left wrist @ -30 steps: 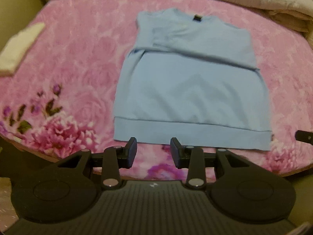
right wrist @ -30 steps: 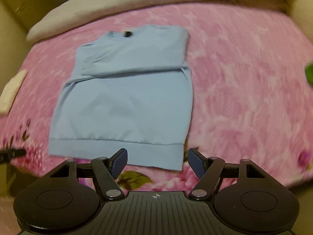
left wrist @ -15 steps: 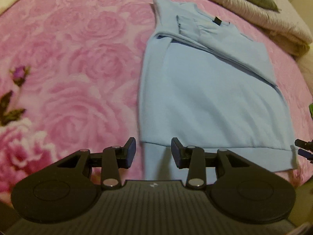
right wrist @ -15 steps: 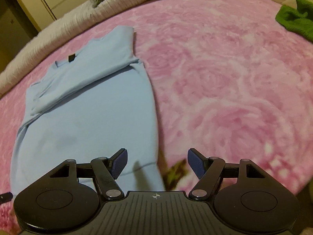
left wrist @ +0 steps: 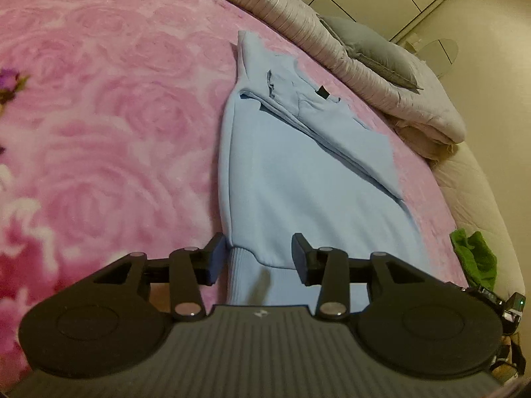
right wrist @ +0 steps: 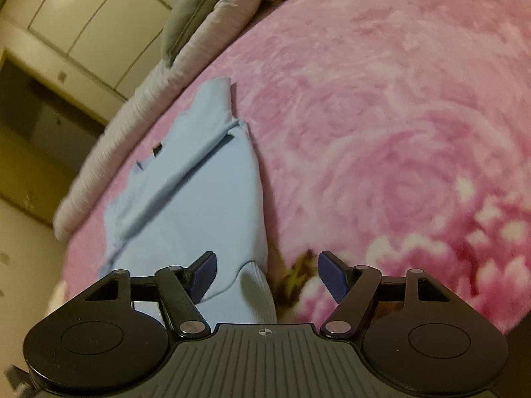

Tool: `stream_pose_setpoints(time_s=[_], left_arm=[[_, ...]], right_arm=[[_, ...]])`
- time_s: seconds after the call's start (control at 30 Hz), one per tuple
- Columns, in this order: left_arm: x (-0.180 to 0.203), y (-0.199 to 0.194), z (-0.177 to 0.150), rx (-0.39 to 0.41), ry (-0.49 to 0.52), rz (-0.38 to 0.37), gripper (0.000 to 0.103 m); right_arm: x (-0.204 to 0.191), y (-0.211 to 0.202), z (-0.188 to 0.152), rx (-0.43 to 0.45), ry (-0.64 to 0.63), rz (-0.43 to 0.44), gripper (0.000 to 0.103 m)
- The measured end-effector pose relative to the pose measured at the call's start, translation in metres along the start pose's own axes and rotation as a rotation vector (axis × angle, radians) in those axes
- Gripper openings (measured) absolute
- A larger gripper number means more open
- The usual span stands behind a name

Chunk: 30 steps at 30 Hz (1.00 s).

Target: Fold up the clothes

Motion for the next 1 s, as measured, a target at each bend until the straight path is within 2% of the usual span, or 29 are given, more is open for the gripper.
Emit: stream_pose_setpoints(time_s=[0.1, 0.17, 0.4, 0.7, 0.8, 0.93, 1.0], left_arm=[[-0.005, -0.002, -0.006, 0.008, -0.058, -0.013, 0.036], [-0.006, -0.002, -0.009, 0.007, -0.076, -0.019, 0.036], [-0.012, 0.011, -0.006, 0.008, -0.118, -0.036, 0.035], [-0.028, 0.037, 0.012, 0.007, -0.175, -0.147, 0.034], [-0.032, 0.046, 0.019, 0.002, -0.194, -0.185, 0.03], [-0.033, 0.044, 0.014, -0.016, -0.158, -0.19, 0.01], [-0.036, 0.042, 0.01, -0.016, -0.162, -0.189, 0.008]], right_arm=[[0.008, -0.005, 0.001, -0.009, 0.087, 0.055, 0.068], [0.006, -0.006, -0.001, -0.019, 0.089, 0.088, 0.064], [0.011, 0.007, 0.0, -0.065, 0.104, 0.118, 0.049], [0.017, 0.037, 0.017, -0.104, 0.13, 0.201, 0.045], [0.014, 0.033, 0.018, -0.107, 0.109, 0.205, 0.04], [0.01, 0.028, 0.019, -0.112, 0.082, 0.21, 0.03], [0.009, 0.026, 0.019, -0.114, 0.068, 0.213, 0.018]])
Point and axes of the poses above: each gripper's, at about its wrist camera, not at the fingertips, and y roughly the way its jaws point, x to its right, z to its top, the point moved 3 cm from there along y, roughly the way its jaws point, and after that the axes turned 5 degrees about y, right-handed, at the moved point
